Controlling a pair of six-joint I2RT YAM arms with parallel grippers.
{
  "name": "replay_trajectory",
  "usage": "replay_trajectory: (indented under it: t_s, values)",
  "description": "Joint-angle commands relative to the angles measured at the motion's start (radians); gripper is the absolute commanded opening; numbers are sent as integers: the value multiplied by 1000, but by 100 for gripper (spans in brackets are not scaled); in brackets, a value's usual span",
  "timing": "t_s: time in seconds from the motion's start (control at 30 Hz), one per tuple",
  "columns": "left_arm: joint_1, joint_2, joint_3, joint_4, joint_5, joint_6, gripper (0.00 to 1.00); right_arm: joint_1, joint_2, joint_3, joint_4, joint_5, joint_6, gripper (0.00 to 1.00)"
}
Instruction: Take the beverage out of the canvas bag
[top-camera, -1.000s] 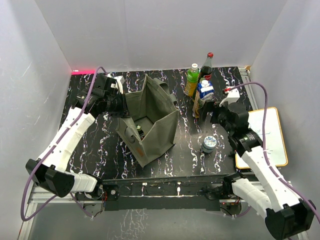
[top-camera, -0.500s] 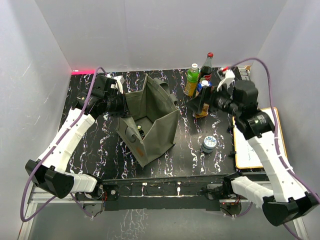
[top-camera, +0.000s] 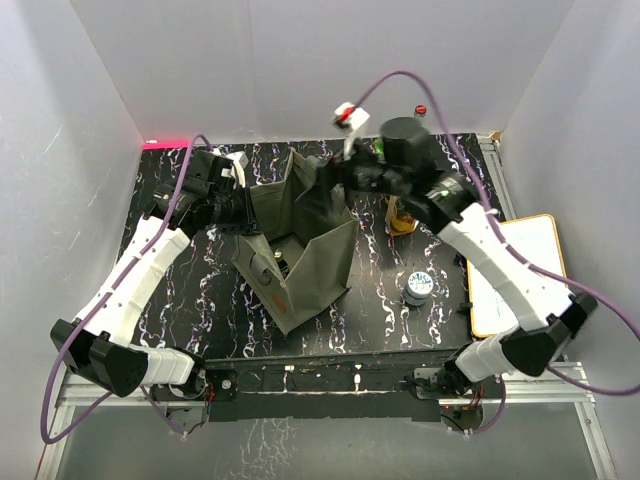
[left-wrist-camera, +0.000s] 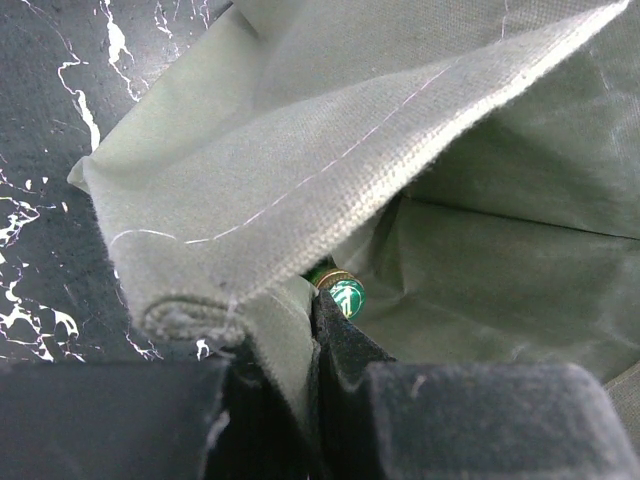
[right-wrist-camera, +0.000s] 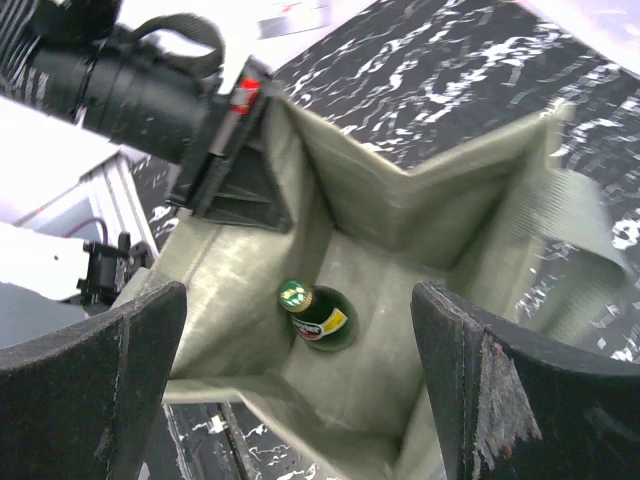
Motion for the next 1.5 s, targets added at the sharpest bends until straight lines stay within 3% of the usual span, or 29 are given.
replay_trajectory:
  t_s: [0.0, 0.17, 0.4, 0.5, 0.7, 0.87, 1.17, 1.47]
  values:
    - [0, -23, 2, 18, -8, -6, 0, 117, 87, 124, -43, 62, -137, 98]
    - [1, -33, -6, 22, -10, -9, 0, 138, 170, 165, -108, 82, -179, 97]
    - [0, -63, -51, 43, -13, 10, 0, 152, 207, 141, -263, 15, -349, 57]
    - [0, -70, -69, 55, -11, 25, 0, 181, 175, 85, -317, 14, -425, 55]
    - [0, -107, -133, 107, -5, 34, 0, 250, 38, -150, -283, 8, -550, 59]
    - [0, -109, -162, 123, 0, 43, 0, 281, 15, -249, -275, 44, -570, 65]
    - [0, -87, -173, 100, 4, 94, 0, 375, -2, -361, -125, 206, -602, 97]
    - [0, -67, -131, 38, -14, 116, 0, 498, -11, -445, 176, 320, -492, 98]
